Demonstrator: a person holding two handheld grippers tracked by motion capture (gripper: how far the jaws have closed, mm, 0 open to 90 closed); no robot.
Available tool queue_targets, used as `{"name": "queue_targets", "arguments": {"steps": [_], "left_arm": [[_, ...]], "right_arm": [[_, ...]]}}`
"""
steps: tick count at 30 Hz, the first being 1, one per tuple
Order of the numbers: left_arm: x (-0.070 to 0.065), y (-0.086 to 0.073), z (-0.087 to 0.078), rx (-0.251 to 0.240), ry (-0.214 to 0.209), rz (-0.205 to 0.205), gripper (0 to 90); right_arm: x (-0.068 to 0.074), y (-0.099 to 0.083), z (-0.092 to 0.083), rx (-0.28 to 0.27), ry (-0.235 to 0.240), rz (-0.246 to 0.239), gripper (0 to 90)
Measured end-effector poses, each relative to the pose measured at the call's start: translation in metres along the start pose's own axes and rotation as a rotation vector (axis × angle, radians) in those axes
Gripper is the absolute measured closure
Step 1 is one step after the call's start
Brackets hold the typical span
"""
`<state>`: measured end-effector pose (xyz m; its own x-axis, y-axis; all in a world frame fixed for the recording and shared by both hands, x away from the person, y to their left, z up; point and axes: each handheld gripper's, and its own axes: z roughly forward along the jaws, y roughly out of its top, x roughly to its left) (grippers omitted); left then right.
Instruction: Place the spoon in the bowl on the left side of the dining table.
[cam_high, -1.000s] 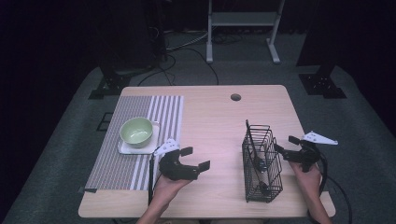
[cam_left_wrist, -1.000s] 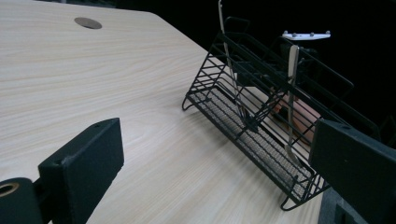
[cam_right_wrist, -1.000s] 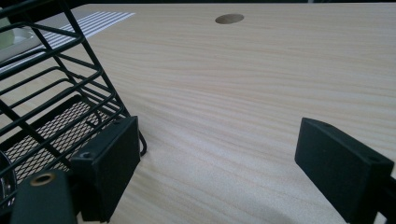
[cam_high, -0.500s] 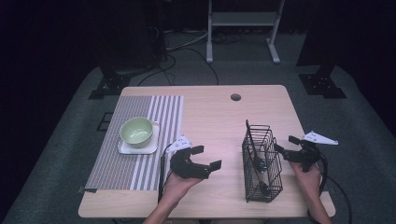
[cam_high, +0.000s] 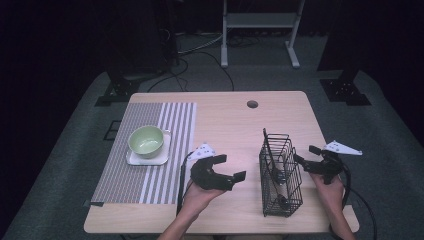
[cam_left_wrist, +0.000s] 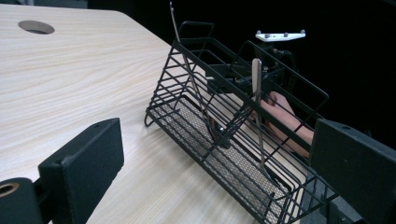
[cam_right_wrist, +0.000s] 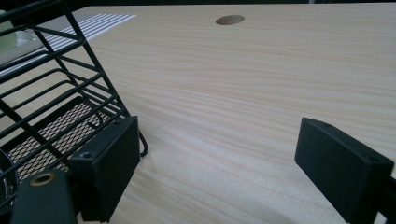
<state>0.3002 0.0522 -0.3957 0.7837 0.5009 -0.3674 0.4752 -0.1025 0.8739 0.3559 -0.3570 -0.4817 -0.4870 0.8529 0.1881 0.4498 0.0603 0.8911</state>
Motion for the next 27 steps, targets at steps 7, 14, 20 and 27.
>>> {"name": "queue_targets", "arguments": {"steps": [7, 14, 20, 27], "left_arm": [[-0.004, 0.003, 0.010, 0.010, -0.010, 0.004, 2.5], [-0.008, 0.005, 0.021, 0.014, -0.025, 0.002, 3.7], [-0.011, 0.009, 0.032, 0.015, -0.043, -0.013, 5.3], [-0.017, 0.014, 0.042, 0.008, -0.070, -0.007, 13.6]], "right_arm": [[0.000, 0.000, 0.000, -0.003, 0.002, 0.000, 13.0], [0.000, 0.000, 0.000, -0.003, 0.002, 0.002, 13.0], [0.000, 0.000, 0.000, -0.001, 0.002, 0.001, 13.0], [0.000, 0.000, 0.000, 0.000, 0.001, 0.001, 13.0]]}}
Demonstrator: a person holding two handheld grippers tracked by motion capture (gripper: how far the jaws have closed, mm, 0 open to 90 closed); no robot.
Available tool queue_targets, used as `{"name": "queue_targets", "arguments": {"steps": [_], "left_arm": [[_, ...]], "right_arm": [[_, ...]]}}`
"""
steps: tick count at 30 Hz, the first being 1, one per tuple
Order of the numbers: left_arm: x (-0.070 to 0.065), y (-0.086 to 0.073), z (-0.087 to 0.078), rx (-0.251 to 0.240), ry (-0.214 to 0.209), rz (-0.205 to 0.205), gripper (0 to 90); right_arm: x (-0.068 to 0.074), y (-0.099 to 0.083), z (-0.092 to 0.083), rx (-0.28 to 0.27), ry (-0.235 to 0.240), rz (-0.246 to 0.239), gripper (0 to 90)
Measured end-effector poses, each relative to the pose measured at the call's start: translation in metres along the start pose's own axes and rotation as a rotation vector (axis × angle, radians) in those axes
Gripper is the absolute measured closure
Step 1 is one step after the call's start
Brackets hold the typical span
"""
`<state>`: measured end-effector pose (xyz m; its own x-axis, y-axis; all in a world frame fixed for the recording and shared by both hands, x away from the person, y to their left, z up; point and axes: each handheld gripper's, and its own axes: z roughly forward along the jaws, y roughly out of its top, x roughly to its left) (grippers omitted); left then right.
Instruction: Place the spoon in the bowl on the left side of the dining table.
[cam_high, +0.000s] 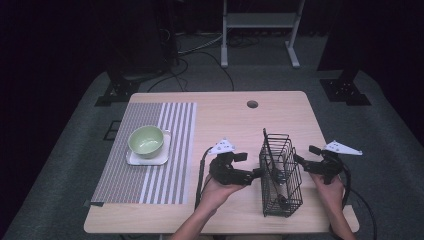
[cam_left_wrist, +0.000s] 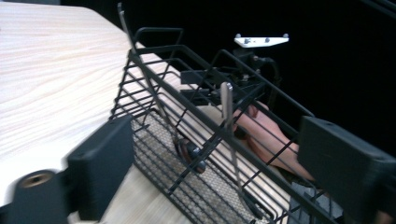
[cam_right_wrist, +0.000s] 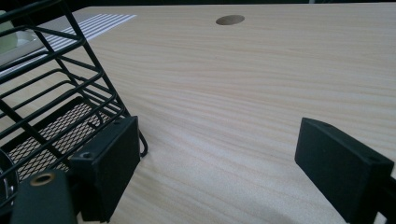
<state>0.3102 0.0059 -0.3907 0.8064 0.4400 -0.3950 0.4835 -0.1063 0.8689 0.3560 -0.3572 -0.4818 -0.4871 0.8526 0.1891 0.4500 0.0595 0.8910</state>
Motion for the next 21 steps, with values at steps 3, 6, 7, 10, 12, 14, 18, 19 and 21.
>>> {"name": "queue_targets", "arguments": {"steps": [3, 6, 7, 10, 12, 14, 18, 19, 21], "left_arm": [[-0.002, 0.001, 0.003, -0.009, -0.009, 0.012, 21.1], [-0.003, 0.002, 0.006, -0.006, -0.011, 0.017, 24.5], [-0.003, 0.002, 0.006, -0.006, -0.011, 0.017, 24.9], [-0.006, 0.004, 0.009, -0.006, -0.015, 0.031, 34.2], [-0.007, 0.004, 0.010, -0.005, -0.017, 0.036, 37.0], [-0.007, 0.005, 0.011, -0.005, -0.020, 0.038, 41.6], [-0.007, 0.005, 0.013, 0.000, -0.013, 0.042, 52.6], [-0.007, 0.005, 0.014, -0.002, -0.013, 0.044, 52.6], [-0.006, 0.004, 0.015, 0.001, -0.012, 0.046, 60.4]], "right_arm": [[0.000, 0.000, 0.000, 0.000, 0.000, 0.001, 13.0], [0.000, 0.000, 0.000, 0.000, 0.000, 0.000, 13.0], [0.000, 0.000, 0.000, 0.000, 0.000, 0.000, 13.0], [0.000, 0.000, 0.000, 0.000, 0.000, 0.002, 13.0], [0.000, 0.000, 0.000, 0.001, 0.000, 0.003, 13.0], [0.000, 0.000, 0.000, 0.001, -0.001, 0.002, 13.0], [0.000, 0.000, 0.000, 0.001, -0.001, 0.003, 13.0], [0.000, 0.000, 0.000, 0.001, -0.001, 0.003, 13.0], [0.000, 0.000, 0.000, -0.001, 0.000, 0.004, 13.1]]}}
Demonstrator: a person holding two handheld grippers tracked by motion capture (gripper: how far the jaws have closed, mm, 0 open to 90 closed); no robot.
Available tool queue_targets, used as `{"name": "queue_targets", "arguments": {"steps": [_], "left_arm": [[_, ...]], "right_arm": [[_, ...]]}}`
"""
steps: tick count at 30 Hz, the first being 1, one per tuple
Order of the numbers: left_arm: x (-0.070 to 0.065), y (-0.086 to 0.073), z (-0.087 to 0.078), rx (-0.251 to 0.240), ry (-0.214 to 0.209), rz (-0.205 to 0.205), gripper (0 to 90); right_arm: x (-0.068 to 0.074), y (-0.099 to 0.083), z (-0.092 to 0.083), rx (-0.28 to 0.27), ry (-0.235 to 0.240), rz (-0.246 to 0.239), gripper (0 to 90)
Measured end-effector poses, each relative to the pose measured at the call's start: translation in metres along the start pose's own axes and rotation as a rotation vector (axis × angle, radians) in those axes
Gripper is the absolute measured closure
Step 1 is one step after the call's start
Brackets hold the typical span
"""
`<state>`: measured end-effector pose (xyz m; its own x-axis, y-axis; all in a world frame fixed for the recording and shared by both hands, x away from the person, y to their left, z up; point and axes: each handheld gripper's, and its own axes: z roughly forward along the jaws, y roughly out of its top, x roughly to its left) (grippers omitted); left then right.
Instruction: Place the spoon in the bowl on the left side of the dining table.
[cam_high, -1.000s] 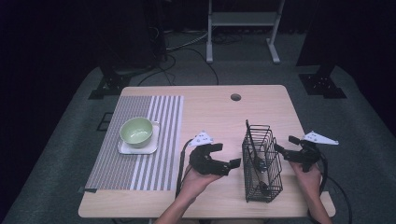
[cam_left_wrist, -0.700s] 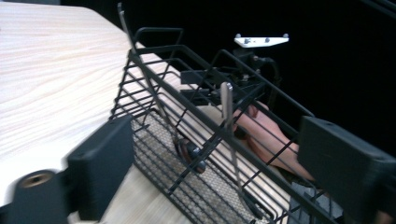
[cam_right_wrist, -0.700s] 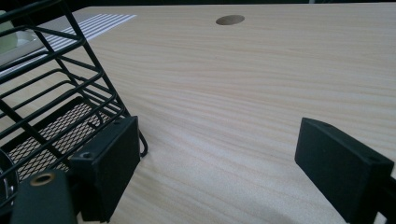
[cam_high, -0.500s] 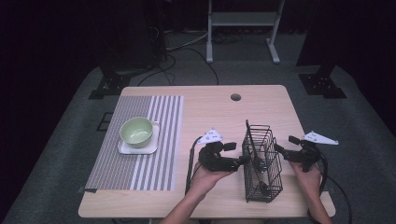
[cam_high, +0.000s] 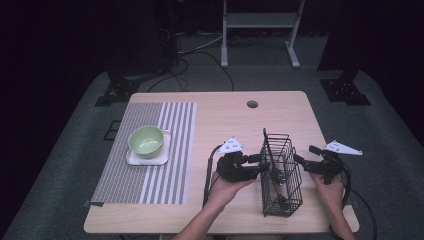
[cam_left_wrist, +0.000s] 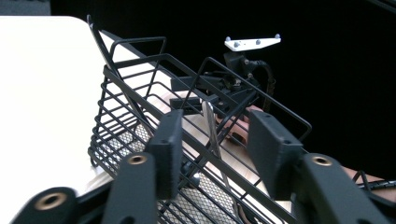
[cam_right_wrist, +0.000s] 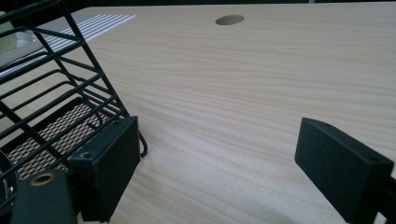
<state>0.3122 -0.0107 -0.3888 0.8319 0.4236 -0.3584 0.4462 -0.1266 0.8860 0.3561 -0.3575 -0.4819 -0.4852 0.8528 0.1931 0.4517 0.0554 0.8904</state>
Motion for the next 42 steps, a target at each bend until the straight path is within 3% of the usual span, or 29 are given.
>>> {"name": "queue_targets", "arguments": {"steps": [13, 30, 42], "left_arm": [[-0.0022, 0.0006, 0.0031, -0.020, -0.029, 0.021, 82.5], [-0.0017, 0.0008, 0.0092, -0.035, -0.064, -0.008, 87.8], [0.0014, -0.0011, 0.0089, -0.068, -0.089, -0.068, 89.4]], "right_arm": [[-0.0005, 0.0000, 0.0000, -0.001, -0.001, 0.002, 13.0], [-0.0008, 0.0001, 0.0000, -0.002, 0.001, 0.004, 13.1], [-0.0010, 0.0000, -0.0002, -0.003, 0.002, 0.006, 13.0]]}}
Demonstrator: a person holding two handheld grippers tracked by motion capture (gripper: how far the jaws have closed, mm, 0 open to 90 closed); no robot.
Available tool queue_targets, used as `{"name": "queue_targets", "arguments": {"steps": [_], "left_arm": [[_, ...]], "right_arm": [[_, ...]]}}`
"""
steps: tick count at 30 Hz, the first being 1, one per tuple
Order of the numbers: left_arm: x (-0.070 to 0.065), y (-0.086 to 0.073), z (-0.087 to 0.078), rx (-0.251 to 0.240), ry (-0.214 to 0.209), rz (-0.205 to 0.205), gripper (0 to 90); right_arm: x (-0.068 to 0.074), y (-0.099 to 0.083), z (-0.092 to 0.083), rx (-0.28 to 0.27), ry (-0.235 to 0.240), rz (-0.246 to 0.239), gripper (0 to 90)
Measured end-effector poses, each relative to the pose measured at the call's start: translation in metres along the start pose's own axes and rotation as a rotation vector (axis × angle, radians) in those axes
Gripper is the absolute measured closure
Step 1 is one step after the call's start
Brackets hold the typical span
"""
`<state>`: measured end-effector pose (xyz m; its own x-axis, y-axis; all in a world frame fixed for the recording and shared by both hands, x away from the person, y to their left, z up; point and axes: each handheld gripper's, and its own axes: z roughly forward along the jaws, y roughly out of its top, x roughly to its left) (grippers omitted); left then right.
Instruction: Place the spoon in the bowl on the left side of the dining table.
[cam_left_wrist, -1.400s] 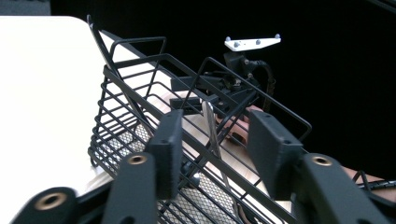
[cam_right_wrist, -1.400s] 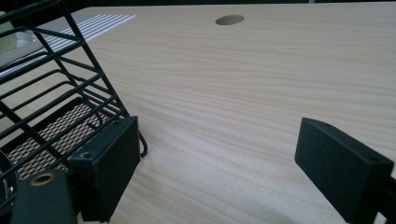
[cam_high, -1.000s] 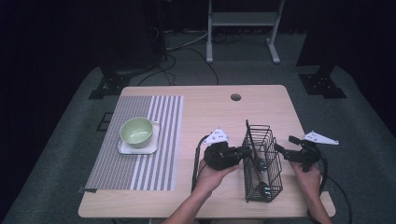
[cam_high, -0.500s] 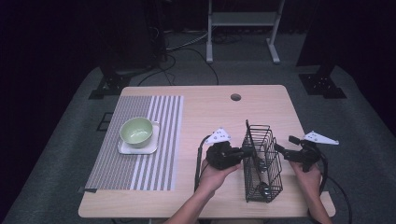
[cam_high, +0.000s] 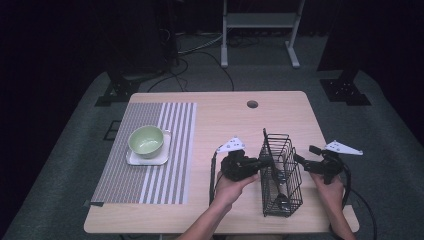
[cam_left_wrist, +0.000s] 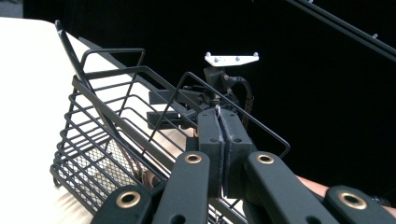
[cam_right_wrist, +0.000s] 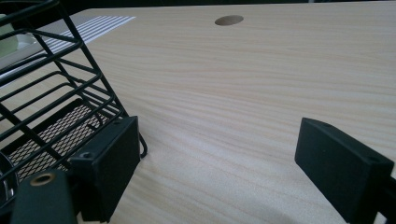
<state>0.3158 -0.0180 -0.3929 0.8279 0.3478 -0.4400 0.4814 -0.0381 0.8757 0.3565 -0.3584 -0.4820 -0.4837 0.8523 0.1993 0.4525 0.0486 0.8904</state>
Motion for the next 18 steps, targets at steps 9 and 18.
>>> {"name": "queue_targets", "arguments": {"steps": [9, 18], "left_arm": [[0.0018, 0.0016, -0.0050, -0.024, -0.004, -0.029, 89.5], [-0.0029, 0.0075, -0.0101, -0.047, -0.024, -0.032, 89.5]], "right_arm": [[0.0000, 0.0000, 0.0000, 0.000, 0.000, 0.000, 13.0], [0.0001, 0.0000, 0.0001, 0.000, -0.001, -0.001, 13.0]]}}
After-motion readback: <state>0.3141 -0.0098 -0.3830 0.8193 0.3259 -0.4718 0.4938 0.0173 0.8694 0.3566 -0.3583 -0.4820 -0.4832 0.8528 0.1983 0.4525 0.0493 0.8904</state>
